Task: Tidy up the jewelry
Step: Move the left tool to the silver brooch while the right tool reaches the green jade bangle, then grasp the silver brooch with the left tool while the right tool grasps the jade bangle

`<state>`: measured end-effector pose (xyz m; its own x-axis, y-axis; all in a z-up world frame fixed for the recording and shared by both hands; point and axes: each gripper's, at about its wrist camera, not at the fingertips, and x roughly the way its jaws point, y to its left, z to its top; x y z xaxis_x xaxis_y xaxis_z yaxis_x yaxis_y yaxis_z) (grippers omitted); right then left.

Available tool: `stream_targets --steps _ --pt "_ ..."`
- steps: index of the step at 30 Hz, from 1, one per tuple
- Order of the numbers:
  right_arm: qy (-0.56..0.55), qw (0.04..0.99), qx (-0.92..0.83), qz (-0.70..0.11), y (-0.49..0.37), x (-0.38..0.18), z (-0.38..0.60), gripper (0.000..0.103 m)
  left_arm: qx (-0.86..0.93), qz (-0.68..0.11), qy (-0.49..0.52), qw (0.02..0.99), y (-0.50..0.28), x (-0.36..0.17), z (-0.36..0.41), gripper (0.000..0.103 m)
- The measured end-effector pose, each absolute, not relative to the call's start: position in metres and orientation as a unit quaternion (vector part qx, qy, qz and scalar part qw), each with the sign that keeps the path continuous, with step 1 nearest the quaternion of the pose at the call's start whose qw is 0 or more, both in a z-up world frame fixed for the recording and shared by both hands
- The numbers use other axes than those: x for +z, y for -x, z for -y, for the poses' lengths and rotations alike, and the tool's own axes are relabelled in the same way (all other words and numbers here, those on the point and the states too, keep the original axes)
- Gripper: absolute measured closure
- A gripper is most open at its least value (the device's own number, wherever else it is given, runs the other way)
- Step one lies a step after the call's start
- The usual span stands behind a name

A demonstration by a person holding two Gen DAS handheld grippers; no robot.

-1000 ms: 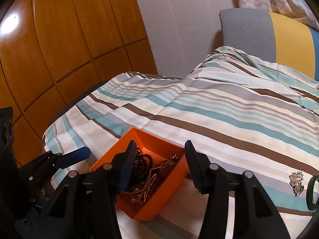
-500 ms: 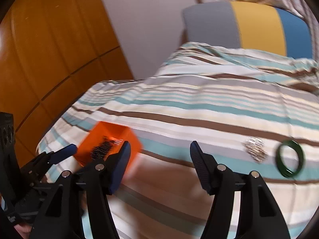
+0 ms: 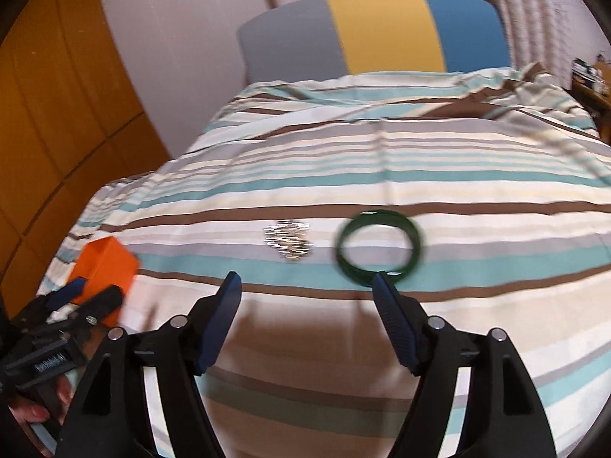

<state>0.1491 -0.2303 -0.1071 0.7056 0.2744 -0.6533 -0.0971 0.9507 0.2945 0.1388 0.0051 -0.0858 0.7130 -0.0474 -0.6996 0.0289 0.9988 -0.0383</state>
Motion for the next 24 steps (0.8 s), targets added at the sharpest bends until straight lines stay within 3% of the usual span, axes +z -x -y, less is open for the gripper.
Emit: stream_targets --steps 11,22,24 --pt "-0.099 0.906 0.069 -0.406 -0.186 -0.122 0.249 0.021 -0.022 -0.347 -0.026 0.937 -0.134 -0.072 0.032 0.005" --pt "-0.079 0.896 0.055 -0.434 -0.215 -0.138 0.243 0.021 -0.061 -0.402 0.021 0.913 -0.170 -0.096 0.048 0.005" --pt "-0.068 0.895 0.048 -0.437 -0.219 -0.139 0.241 0.028 -0.072 -0.404 0.019 0.912 -0.174 -0.099 0.052 0.005"
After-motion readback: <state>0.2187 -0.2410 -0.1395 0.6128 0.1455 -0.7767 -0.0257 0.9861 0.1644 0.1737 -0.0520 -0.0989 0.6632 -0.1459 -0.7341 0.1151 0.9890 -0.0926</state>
